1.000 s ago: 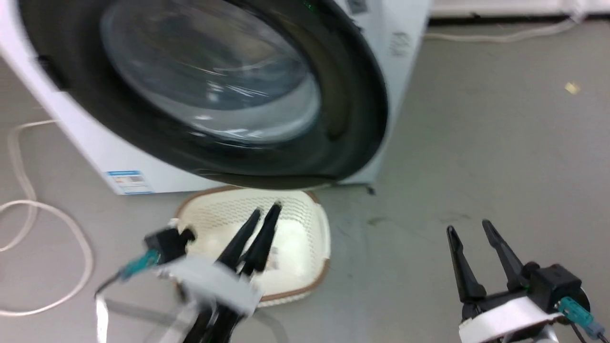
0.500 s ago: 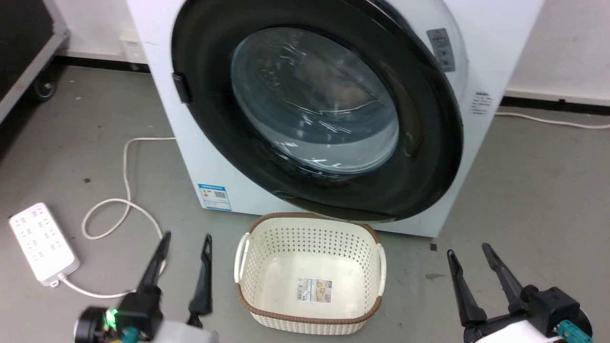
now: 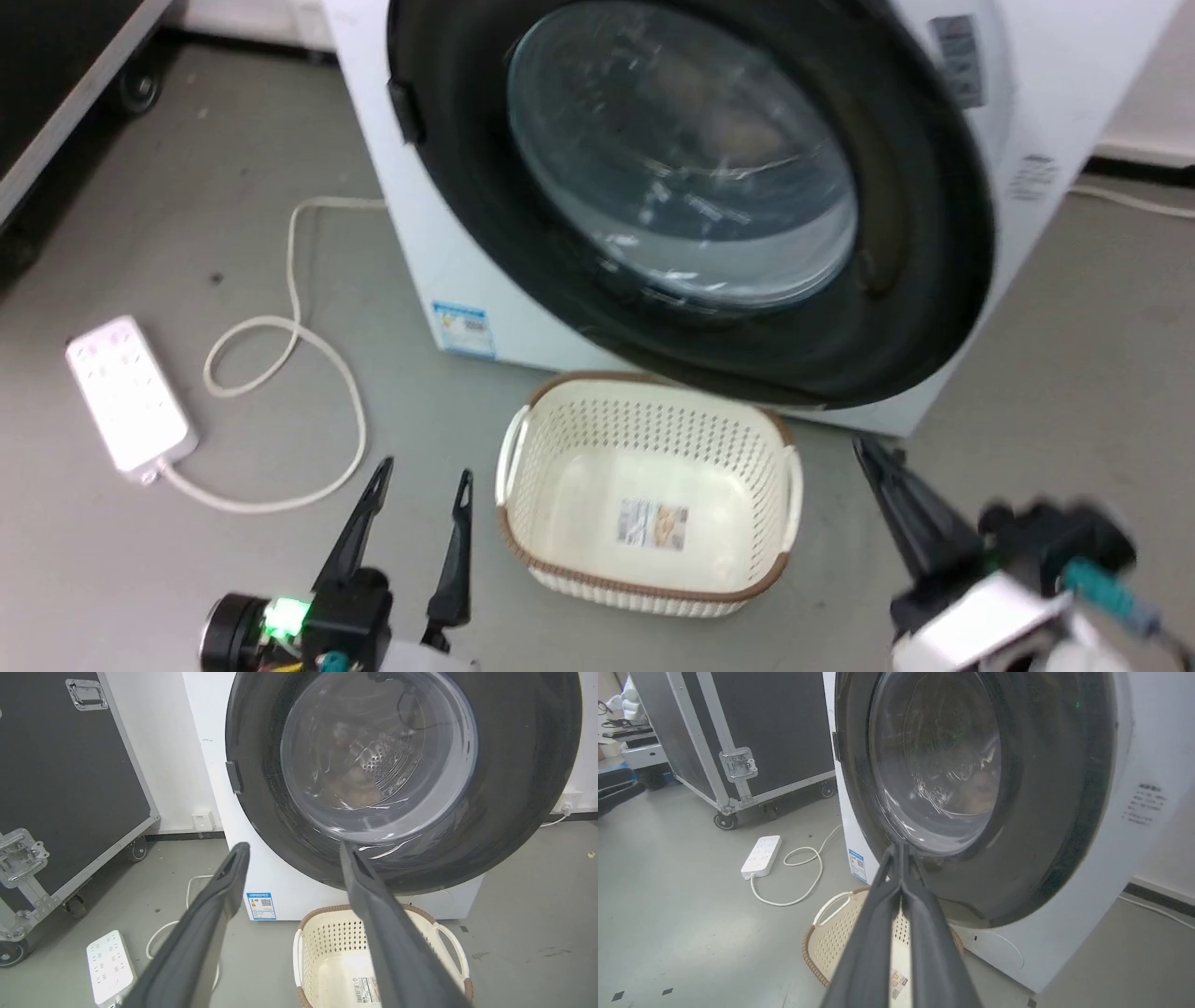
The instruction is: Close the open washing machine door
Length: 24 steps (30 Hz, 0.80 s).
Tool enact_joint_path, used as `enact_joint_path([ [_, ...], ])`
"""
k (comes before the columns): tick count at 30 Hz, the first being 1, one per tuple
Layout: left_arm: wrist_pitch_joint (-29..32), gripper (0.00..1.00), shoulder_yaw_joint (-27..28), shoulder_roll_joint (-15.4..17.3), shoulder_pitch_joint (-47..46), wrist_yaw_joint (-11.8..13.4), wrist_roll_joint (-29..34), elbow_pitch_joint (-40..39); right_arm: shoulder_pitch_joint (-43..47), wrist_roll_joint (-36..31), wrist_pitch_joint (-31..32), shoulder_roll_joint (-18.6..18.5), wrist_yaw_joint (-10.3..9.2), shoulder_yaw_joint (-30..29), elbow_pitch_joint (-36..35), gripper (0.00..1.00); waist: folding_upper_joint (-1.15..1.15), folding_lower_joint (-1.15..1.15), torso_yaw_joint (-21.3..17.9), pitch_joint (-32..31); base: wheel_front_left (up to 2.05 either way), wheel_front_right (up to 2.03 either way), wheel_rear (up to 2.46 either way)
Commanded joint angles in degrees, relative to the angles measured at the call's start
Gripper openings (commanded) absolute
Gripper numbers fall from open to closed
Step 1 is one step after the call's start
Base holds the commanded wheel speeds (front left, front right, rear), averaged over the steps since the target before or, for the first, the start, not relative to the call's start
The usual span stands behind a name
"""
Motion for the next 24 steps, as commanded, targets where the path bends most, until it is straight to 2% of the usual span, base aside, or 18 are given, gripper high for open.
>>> enact_joint_path([
  [1,-0.3,1.0,-0.32,-0.72,-1.61,-0.15,0.67,0.11,-3.87,1.09,1.03,-2.54,-0.03,1.17,-0.6,0.0,0.0,0.0,2.34,2.6,0.0,0.0,0.0],
  [6,-0.3,1.0,-1.16,-2.16,-3.92,-0.68,1.33,0.71,-13.36,5.97,4.15,-10.29,-0.03,4.26,1.28,0.0,0.0,0.0,5.32,6.41,0.0,0.0,0.0],
  [7,-0.3,1.0,-1.16,-2.16,-3.92,-0.68,1.33,0.71,-13.36,5.97,4.15,-10.29,-0.03,4.26,1.28,0.0,0.0,0.0,5.32,6.41,0.0,0.0,0.0],
  [8,-0.3,1.0,-1.54,-2.62,-4.81,-0.88,1.58,0.76,-17.13,8.93,5.3,-12.87,-0.03,4.21,3.18,0.0,0.0,0.0,6.52,7.95,0.0,0.0,0.0],
  [10,-0.3,1.0,-1.65,-2.83,-5.17,-0.91,1.65,0.76,-18.87,10.23,5.91,-14.09,-0.03,4.06,4.34,0.0,0.0,0.0,7.06,8.59,0.0,0.0,0.0],
  [11,-0.3,1.0,-1.78,-3.26,-5.94,-0.99,1.67,0.93,-22.24,12.13,7.03,-16.6,-0.03,3.47,7.11,0.0,0.0,0.0,8.2,9.88,0.0,0.0,0.0],
  [12,-0.3,1.0,-1.78,-3.26,-5.94,-0.99,1.67,0.93,-22.24,12.13,7.03,-16.6,-0.03,3.47,7.11,0.0,0.0,0.0,8.2,9.88,0.0,0.0,0.0],
  [13,-0.3,1.0,-1.98,-3.7,-6.54,-1.03,1.69,0.94,-25.14,14.15,7.86,-18.36,-0.03,2.54,10.1,0.0,0.0,0.0,9.21,10.93,0.0,0.0,0.0],
  [16,-0.3,1.0,-2.37,-4.37,-7.27,-0.84,1.83,0.75,-28.74,15.96,8.41,-20.6,-0.03,1.02,14.22,0.0,0.0,0.0,10.54,12.38,0.0,0.0,0.0],
  [23,-0.3,1.0,-2.94,-5.32,-8.52,-0.51,1.83,0.49,-35.93,17.45,9.03,-23.29,-0.03,-1.68,22.65,0.0,0.0,0.0,11.87,14.75,0.0,0.0,0.0],
  [24,-0.3,1.0,-3.23,-5.65,-9.02,-0.35,1.9,0.4,-40.35,17.58,9.23,-23.86,-0.03,-2.62,27.02,0.0,0.0,0.0,12.02,15.71,0.0,0.0,0.0],
])
